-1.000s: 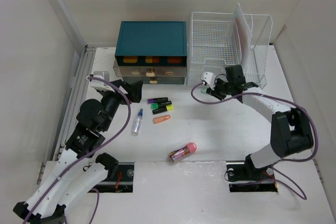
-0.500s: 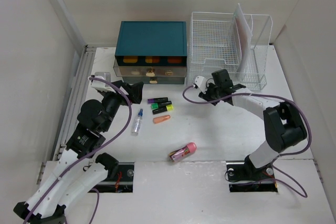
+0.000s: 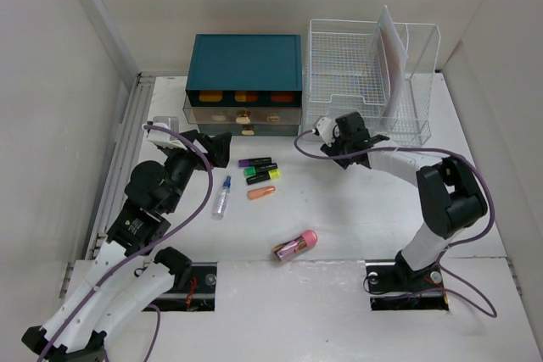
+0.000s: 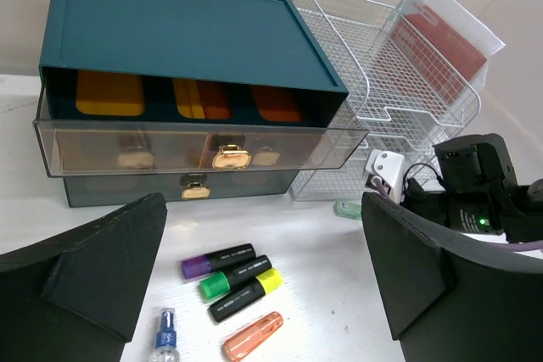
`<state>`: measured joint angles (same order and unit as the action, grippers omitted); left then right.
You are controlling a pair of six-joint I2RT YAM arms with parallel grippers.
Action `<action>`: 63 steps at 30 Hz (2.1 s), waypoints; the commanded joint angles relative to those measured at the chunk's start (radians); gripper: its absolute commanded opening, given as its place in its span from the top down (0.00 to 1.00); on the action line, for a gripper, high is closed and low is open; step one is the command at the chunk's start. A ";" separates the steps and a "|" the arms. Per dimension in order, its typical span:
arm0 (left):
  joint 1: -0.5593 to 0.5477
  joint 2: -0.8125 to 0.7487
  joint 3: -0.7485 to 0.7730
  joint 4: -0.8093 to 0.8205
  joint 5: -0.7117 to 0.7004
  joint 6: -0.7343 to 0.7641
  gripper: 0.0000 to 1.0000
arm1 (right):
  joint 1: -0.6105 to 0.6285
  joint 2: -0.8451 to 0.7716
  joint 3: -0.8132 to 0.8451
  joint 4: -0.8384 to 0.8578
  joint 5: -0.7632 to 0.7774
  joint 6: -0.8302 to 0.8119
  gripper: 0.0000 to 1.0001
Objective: Organize the desk
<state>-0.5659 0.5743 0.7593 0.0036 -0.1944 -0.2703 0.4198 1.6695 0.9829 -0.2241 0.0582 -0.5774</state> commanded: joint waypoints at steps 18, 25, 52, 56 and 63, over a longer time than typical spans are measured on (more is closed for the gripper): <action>-0.002 -0.004 -0.003 0.044 -0.007 0.011 0.01 | 0.017 -0.086 -0.020 0.138 0.106 -0.028 0.98; -0.002 -0.013 -0.003 0.044 -0.007 0.011 0.01 | 0.036 -0.109 -0.041 0.158 0.175 -0.139 1.00; -0.002 -0.013 -0.003 0.044 -0.007 0.011 0.01 | 0.057 0.098 0.059 0.158 0.265 -0.279 1.00; -0.002 -0.013 -0.003 0.044 -0.007 0.011 0.01 | 0.057 0.110 0.079 0.158 0.275 -0.279 1.00; -0.002 -0.013 -0.003 0.044 -0.007 0.011 0.01 | 0.057 0.141 0.108 0.138 0.275 -0.279 1.00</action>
<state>-0.5659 0.5735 0.7593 0.0036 -0.1947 -0.2703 0.4671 1.8019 1.0363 -0.1013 0.3164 -0.8539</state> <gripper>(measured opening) 0.989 0.010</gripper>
